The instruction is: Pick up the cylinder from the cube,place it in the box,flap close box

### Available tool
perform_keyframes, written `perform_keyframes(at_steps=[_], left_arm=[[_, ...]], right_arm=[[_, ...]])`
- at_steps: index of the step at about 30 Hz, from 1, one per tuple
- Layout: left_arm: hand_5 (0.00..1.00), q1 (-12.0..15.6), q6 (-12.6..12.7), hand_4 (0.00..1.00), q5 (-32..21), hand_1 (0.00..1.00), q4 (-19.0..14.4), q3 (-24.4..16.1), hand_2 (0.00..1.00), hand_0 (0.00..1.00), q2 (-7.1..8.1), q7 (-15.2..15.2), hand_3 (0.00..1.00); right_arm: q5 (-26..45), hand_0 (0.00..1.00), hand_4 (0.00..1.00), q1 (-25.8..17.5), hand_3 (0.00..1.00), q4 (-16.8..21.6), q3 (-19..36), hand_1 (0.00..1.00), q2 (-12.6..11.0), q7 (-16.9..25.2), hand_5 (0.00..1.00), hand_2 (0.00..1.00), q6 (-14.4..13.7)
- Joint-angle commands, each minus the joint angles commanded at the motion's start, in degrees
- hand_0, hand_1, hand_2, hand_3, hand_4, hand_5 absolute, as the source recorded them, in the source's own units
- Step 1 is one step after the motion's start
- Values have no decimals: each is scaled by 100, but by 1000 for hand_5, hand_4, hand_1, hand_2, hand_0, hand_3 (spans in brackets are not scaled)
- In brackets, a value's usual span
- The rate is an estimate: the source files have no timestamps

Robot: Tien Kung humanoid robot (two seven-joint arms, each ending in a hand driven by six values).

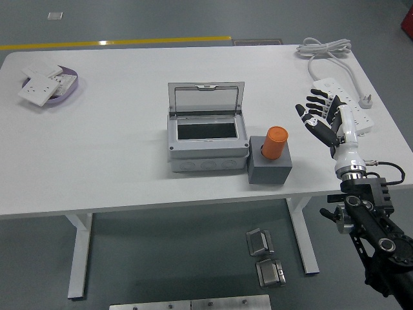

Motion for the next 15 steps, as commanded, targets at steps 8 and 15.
perform_keyframes(at_steps=[8, 15], left_arm=[[298, -18, -5, 668, 1, 621, 0, 16, 610, 599, -12, 8, 611], [298, -26, -7, 665, 21, 622, 0, 12, 610, 599, -8, 9, 610]], right_arm=[[79, 701, 798, 157, 737, -155, -346, 671, 71, -47, 48, 633, -59], [153, 684, 791, 240, 697, -241, -582, 647, 116, -47, 70, 568, -66]])
